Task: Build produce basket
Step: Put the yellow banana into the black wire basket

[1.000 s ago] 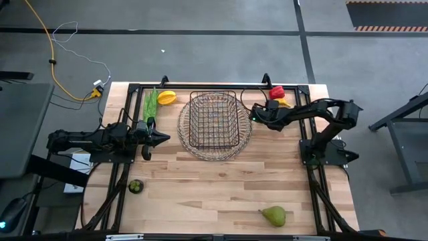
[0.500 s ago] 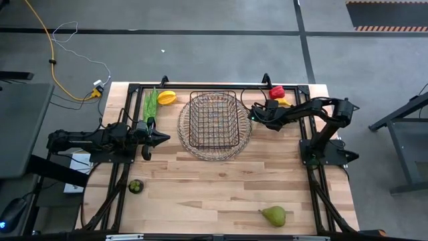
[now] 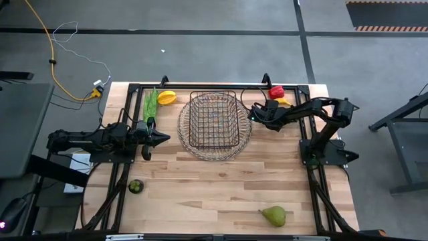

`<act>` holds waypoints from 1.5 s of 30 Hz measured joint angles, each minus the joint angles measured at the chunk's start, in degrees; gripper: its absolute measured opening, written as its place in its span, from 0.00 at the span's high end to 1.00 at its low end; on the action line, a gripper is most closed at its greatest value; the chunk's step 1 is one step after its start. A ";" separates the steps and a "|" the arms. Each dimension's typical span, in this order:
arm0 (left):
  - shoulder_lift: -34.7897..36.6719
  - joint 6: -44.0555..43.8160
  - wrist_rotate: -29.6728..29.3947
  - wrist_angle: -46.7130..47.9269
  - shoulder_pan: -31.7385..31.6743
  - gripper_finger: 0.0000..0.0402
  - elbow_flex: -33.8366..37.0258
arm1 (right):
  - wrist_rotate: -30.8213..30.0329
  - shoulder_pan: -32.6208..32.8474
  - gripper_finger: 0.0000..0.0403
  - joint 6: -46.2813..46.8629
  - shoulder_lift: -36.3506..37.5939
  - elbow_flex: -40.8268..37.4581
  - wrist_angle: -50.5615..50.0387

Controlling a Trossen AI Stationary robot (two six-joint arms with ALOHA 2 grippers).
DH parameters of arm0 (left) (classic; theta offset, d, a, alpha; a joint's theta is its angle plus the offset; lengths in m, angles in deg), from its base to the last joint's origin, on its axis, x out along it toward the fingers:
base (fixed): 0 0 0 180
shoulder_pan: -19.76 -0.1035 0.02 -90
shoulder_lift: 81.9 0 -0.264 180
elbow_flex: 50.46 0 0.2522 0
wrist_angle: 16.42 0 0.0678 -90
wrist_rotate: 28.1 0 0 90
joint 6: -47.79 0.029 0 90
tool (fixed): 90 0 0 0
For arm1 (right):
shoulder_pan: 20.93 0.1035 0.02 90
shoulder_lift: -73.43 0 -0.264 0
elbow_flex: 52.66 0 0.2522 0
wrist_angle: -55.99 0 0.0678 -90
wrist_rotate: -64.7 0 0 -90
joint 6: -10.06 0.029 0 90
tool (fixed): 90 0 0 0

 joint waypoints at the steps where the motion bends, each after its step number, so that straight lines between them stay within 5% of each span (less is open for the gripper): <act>1: 0.00 0.00 0.00 0.01 0.01 0.99 -0.01 | -0.03 0.30 0.74 -0.38 0.00 -0.01 -0.02; 8: -0.01 0.00 0.00 0.00 0.00 0.99 -0.01 | -2.67 3.89 0.72 -6.57 1.17 4.42 -7.20; 15: -0.01 0.00 0.02 0.02 0.00 0.99 -0.02 | -7.20 7.60 0.74 -21.51 10.27 9.53 -15.18; 24: 0.00 -0.01 0.01 0.02 0.00 0.99 0.00 | -1.97 10.91 0.74 -38.72 27.79 1.18 -8.14; 27: -0.01 0.00 0.00 0.02 0.00 0.99 0.00 | 2.55 11.58 0.74 -45.38 33.75 -5.78 3.62; 35: -0.01 0.00 0.01 -0.86 0.00 0.99 -0.02 | 29.50 9.44 0.74 -64.44 41.03 -20.28 44.21; 45: 0.01 -0.66 -1.75 -3.12 0.01 0.99 -0.02 | 36.64 7.26 0.74 -69.11 40.81 -20.30 46.84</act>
